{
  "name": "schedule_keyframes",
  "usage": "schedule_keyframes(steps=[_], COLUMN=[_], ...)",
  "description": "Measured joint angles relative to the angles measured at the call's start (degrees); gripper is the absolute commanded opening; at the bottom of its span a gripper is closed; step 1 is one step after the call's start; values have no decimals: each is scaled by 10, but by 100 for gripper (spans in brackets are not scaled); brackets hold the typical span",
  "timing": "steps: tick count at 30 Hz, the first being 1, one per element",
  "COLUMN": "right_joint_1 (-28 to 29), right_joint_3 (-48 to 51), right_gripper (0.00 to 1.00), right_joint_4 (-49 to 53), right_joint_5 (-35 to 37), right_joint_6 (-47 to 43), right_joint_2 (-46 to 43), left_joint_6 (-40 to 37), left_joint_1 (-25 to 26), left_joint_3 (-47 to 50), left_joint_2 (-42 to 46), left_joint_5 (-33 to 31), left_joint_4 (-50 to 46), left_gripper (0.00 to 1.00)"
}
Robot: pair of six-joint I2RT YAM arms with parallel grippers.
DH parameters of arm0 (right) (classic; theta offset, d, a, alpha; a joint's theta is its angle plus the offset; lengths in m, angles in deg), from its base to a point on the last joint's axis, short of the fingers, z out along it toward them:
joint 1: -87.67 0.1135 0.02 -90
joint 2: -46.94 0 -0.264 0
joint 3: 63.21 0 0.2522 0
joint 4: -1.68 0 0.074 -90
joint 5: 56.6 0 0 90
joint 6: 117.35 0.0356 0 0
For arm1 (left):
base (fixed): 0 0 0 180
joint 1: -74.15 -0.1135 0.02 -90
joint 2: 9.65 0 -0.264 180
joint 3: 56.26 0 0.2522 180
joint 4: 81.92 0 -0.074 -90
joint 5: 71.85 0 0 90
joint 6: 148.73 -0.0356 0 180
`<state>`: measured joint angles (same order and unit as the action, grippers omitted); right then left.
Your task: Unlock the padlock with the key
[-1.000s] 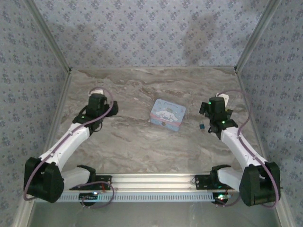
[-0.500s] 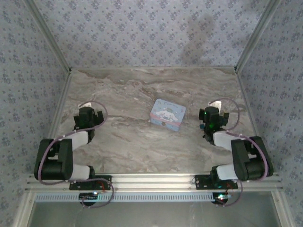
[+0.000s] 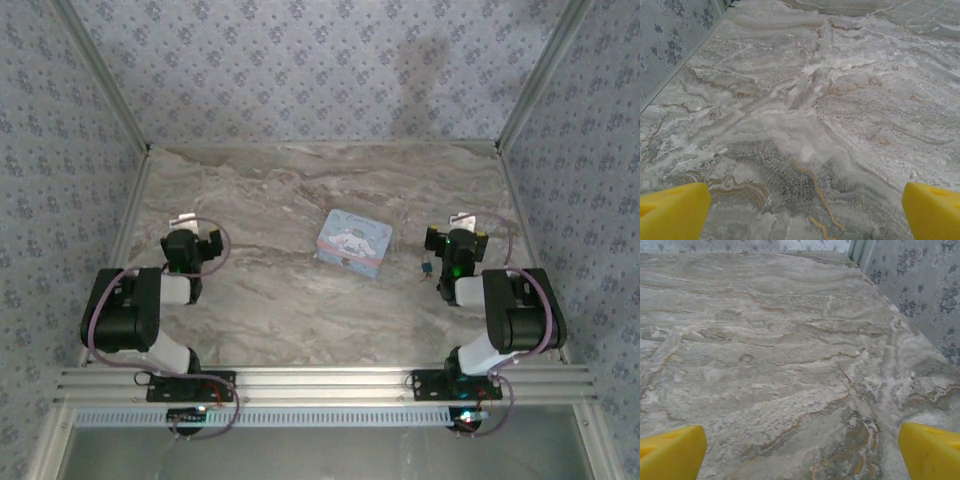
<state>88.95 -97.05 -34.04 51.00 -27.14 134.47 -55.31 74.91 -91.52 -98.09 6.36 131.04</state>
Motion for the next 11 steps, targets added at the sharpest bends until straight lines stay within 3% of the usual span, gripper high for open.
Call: schedule_keyframes(steps=[11], right_joint_1=[-8], right_joint_3=[0], right_gripper=[100], right_joint_4=[2], right_joint_5=[-41], right_joint_6=[0], right_joint_2=[0], left_joint_6=[-7], left_joint_1=[9], left_joint_3=[0], left_joint_2=[0], left_joint_5=[-9], left_joint_4=[7], left_gripper=[98])
